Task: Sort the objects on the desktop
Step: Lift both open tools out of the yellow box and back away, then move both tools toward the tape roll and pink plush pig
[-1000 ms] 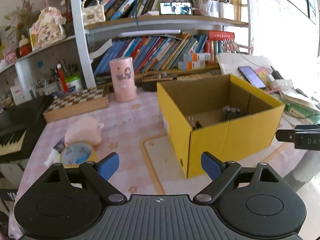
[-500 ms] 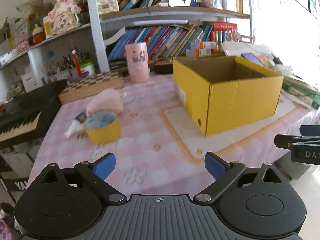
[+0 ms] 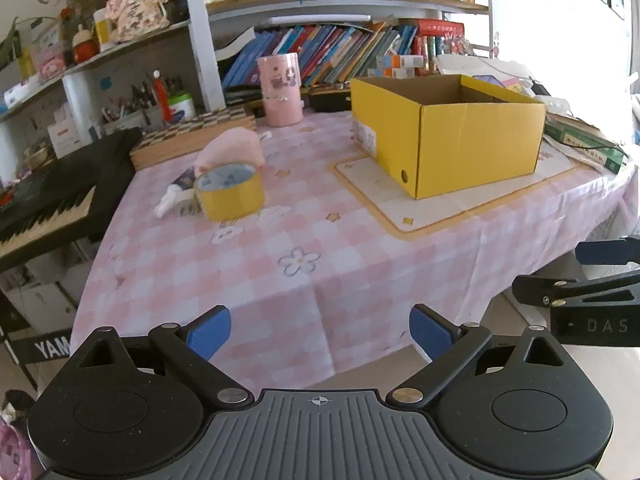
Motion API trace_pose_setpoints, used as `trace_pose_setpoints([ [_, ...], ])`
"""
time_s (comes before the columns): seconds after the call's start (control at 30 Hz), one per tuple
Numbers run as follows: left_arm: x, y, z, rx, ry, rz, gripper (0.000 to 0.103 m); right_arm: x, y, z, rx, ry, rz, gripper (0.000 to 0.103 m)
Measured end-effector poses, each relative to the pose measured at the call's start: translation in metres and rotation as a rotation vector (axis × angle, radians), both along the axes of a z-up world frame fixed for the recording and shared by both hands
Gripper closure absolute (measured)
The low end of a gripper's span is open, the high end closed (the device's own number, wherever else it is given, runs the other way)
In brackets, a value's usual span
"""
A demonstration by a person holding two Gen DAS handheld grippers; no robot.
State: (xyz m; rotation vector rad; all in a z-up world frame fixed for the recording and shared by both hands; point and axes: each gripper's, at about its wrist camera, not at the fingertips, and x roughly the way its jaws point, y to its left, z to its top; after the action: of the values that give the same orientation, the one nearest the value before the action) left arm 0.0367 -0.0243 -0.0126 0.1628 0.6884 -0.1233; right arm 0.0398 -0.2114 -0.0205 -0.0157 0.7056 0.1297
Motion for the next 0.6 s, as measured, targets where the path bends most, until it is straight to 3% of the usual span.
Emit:
trace_pose_setpoints([
  [0.4, -0.019, 0.036, 0.001, -0.011, -0.012, 0.081, 0.005, -0.004, 0.039, -0.004, 0.009, 0.032, 0.097, 0.021],
  [0.6, -0.022, 0.051, 0.006, -0.001, -0.044, 0.130, 0.005, -0.002, 0.058, 0.004, 0.002, 0.002, 0.163, 0.021],
])
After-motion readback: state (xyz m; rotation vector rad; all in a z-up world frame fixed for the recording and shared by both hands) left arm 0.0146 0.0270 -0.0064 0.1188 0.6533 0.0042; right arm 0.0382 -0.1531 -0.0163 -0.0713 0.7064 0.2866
